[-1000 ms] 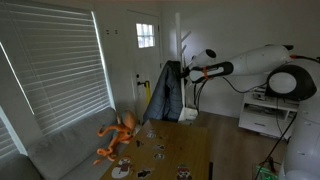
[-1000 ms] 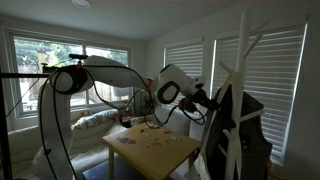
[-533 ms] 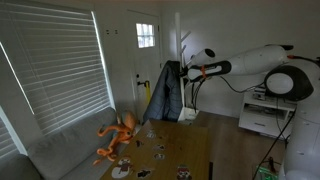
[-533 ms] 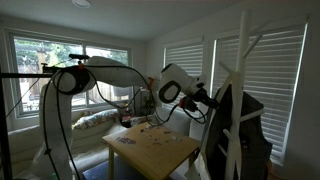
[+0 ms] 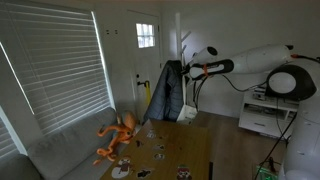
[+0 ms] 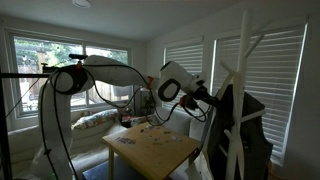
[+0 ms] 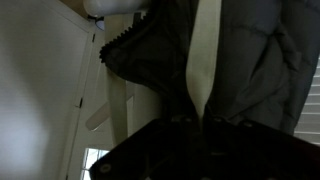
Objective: Put the white bag on the brown table
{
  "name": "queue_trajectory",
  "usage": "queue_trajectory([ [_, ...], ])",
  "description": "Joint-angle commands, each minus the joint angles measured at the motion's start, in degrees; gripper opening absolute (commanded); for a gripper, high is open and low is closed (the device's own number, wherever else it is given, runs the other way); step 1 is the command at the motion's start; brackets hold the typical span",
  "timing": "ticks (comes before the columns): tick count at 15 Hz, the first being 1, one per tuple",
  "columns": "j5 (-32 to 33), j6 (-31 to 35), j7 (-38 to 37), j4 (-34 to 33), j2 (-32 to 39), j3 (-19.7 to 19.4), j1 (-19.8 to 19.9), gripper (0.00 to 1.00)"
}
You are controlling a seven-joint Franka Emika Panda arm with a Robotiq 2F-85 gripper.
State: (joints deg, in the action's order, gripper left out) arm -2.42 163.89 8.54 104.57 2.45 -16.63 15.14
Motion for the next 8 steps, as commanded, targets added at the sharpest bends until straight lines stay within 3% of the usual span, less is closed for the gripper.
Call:
queue_trajectory([
  [1,2.32,0.69,-0.79,0.08,-2.82,-0.05,0.71,0.01],
  [2,2.53,0.80,-0.79,0.07,-3.08,-0.06,0.79,0.01],
  [3,2.57,0.52,-0.76,0.06,-3.19,0.00,0.78,0.30],
  [4,2.90,0.49,-1.07,0.17,-3.43,0.02,0.75,0.31],
  [6,2.50,0.04,-0.74,0.07,-3.69,0.13,0.62,0.44],
  [7,2.38,-0.01,-0.78,0.09,-3.76,0.16,0.58,0.11],
  [8,2.30,-0.07,-0.73,0.08,-3.80,0.19,0.56,0.11],
])
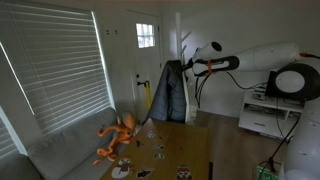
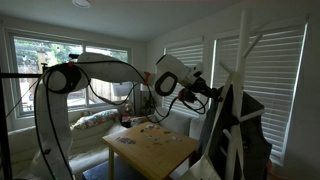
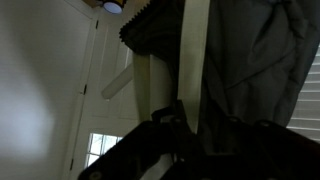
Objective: Put the white bag on the brown table
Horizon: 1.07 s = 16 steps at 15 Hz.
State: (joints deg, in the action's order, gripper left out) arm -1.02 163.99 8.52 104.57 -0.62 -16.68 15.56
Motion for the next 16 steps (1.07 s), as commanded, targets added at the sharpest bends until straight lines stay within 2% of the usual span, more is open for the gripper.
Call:
queue_trajectory([
  [1,0.90,-0.11,-0.75,0.10,-0.73,0.25,0.13,0.06],
  [2,0.98,-0.06,-0.75,0.08,-0.77,0.27,0.12,0.02],
  [4,1.33,0.11,-0.98,-0.04,-0.76,0.25,0.18,0.00],
  [5,1.64,0.45,-1.14,0.13,-0.84,0.24,0.21,0.26],
  [6,1.72,0.64,-1.15,0.18,-0.88,0.24,0.21,0.26],
  [7,2.43,1.21,-1.66,0.14,-0.82,0.14,0.35,0.30],
  [10,4.69,2.28,-3.51,-0.32,-0.35,-0.46,0.62,0.50],
  [14,3.58,2.24,-3.27,-0.54,0.43,-0.54,0.57,0.79],
  [15,2.88,2.10,-2.86,-0.68,0.64,-0.48,0.47,0.54],
  [16,2.66,2.11,-2.83,-0.66,0.71,-0.45,0.44,0.39],
])
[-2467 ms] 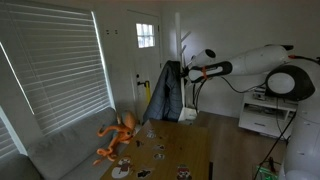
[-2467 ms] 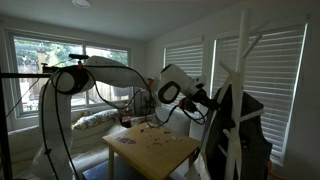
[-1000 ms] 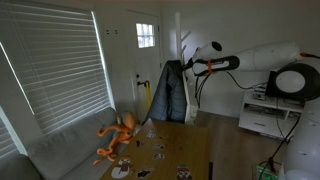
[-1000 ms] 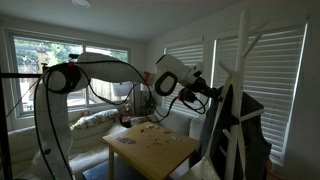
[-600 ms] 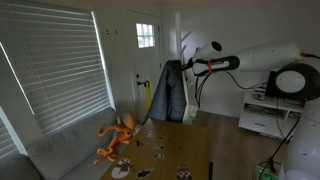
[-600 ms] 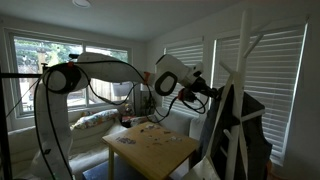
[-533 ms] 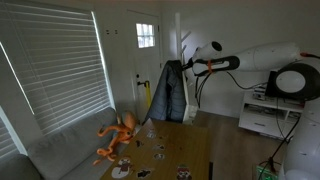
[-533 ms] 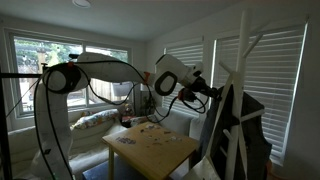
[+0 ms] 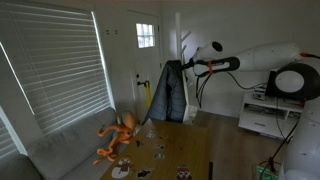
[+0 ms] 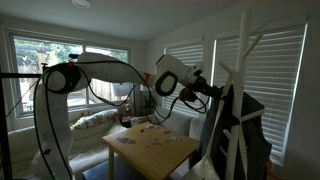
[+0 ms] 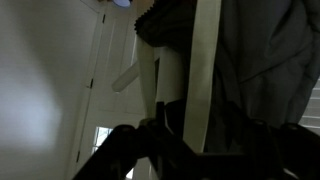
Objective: Put the white bag on the brown table
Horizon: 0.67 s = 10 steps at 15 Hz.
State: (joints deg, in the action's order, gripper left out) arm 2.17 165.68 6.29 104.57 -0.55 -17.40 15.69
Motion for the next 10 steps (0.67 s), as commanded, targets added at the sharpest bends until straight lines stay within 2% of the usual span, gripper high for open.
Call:
queue_trajectory([
  [1,-0.85,0.45,-0.53,-0.65,0.75,0.30,0.29,0.38],
  [6,-1.22,0.67,-0.26,-0.37,0.27,0.33,0.30,0.02],
  [10,-1.03,0.78,-0.23,-0.17,-0.29,0.35,0.28,0.00],
])
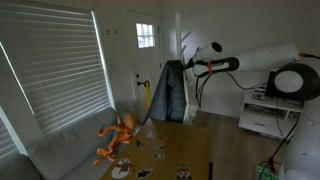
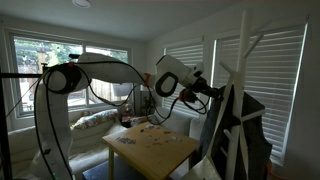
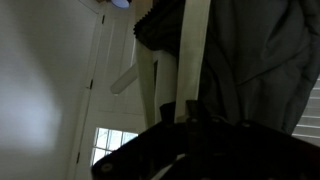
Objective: Put the white bag on the brown table
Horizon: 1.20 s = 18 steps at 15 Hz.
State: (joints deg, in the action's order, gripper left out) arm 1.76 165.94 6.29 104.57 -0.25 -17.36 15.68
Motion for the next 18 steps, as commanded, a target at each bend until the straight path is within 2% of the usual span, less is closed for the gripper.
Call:
queue_trajectory([
  [1,-0.44,0.54,-0.22,-0.05,-0.87,0.34,0.26,0.00],
  [5,1.45,1.17,-1.61,0.45,-1.87,0.03,0.11,0.00],
  [6,2.36,1.39,-2.13,0.54,-2.07,-0.04,0.25,0.26],
  [8,3.45,1.11,-2.60,0.47,-2.13,-0.34,0.57,0.33],
  [12,1.66,0.67,-1.26,0.48,-1.50,-0.55,0.72,0.62],
  [13,1.38,0.64,-1.17,0.57,-1.39,-0.54,0.68,0.58],
  [14,0.69,0.59,-0.77,0.51,-1.21,-0.46,0.54,0.49],
  [15,0.32,0.85,-0.71,0.48,-0.99,-0.38,0.45,0.68],
  [16,-0.07,0.91,-0.63,0.50,-0.90,-0.26,0.35,0.81],
  [18,-1.43,1.26,0.28,0.62,-0.61,0.05,0.07,0.92],
])
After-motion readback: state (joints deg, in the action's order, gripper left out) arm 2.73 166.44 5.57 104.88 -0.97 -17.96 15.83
